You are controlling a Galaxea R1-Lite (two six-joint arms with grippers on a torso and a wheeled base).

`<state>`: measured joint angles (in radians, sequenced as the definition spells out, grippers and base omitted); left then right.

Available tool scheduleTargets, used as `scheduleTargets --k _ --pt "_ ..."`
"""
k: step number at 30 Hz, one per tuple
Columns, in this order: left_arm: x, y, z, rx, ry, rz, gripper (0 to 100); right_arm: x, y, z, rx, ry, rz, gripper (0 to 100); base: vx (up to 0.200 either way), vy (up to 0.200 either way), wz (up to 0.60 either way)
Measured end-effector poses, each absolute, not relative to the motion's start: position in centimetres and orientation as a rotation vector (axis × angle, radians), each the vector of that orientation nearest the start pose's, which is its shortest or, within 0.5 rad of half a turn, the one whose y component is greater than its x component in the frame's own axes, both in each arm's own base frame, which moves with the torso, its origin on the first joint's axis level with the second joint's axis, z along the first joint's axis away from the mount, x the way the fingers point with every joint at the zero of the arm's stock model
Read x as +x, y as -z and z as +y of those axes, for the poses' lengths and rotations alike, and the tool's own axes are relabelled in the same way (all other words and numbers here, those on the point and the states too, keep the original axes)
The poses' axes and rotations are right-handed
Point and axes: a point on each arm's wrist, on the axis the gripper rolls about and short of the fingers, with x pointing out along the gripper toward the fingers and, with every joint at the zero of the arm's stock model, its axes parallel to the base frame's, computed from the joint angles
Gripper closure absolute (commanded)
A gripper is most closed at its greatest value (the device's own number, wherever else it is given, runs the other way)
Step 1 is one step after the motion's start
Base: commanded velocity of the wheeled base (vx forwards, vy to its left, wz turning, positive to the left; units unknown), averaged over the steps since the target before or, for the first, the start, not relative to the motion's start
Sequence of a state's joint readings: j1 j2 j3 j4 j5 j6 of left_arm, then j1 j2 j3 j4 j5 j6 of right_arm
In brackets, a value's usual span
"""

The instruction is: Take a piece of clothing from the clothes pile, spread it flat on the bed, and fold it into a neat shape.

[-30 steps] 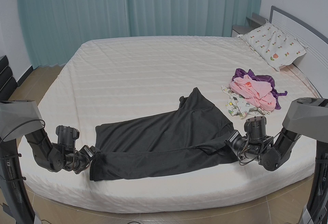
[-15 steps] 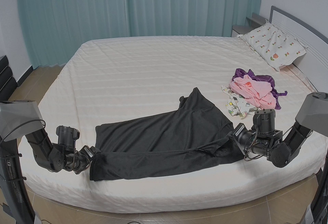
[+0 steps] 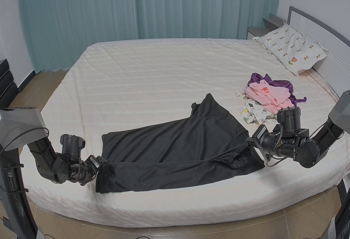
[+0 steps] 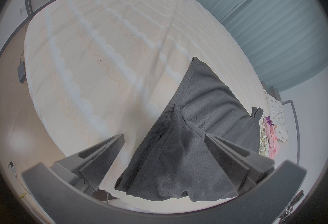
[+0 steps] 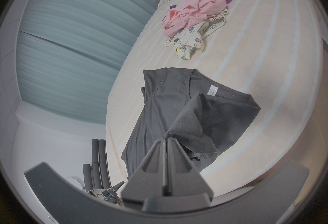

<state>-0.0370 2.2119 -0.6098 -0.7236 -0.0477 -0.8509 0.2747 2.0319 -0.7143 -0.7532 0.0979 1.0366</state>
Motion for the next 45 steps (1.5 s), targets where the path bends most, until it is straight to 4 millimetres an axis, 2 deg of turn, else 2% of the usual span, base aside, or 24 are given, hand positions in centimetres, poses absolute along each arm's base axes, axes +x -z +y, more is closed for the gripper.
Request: scheduleTargets --k 4,16,17,35,40,45 --pt "31.5 1.6 -1.3 -0.798 -0.3 0.86 0 32.3 -6.8 9.1 0.937 -0.043 0.706 100 0.0 0.0 0.0" --pt "31.5 1.6 -1.3 -0.798 -0.301 0.86 0 30.9 -5.4 8.6 0.758 -0.032 0.888 100 0.0 0.0 0.0" --pt "31.5 1.6 -1.3 -0.798 -0.301 0.86 0 30.9 -5.3 8.6 0.754 -0.03 0.892 0 0.0 0.0 0.0" --pt "31.5 1.6 -1.3 -0.799 -0.3 0.859 0 31.8 -3.1 7.7 0.714 0.001 0.909 0 0.0 0.0 0.0" --pt "31.7 1.5 -1.1 -0.803 -0.303 0.851 0 33.4 -2.7 7.1 0.696 -0.047 0.797 0 0.0 0.0 0.0" --pt "31.9 1.4 -0.9 -0.807 -0.304 0.841 0 35.6 -0.7 6.6 0.636 -0.066 0.772 0 0.0 0.0 0.0"
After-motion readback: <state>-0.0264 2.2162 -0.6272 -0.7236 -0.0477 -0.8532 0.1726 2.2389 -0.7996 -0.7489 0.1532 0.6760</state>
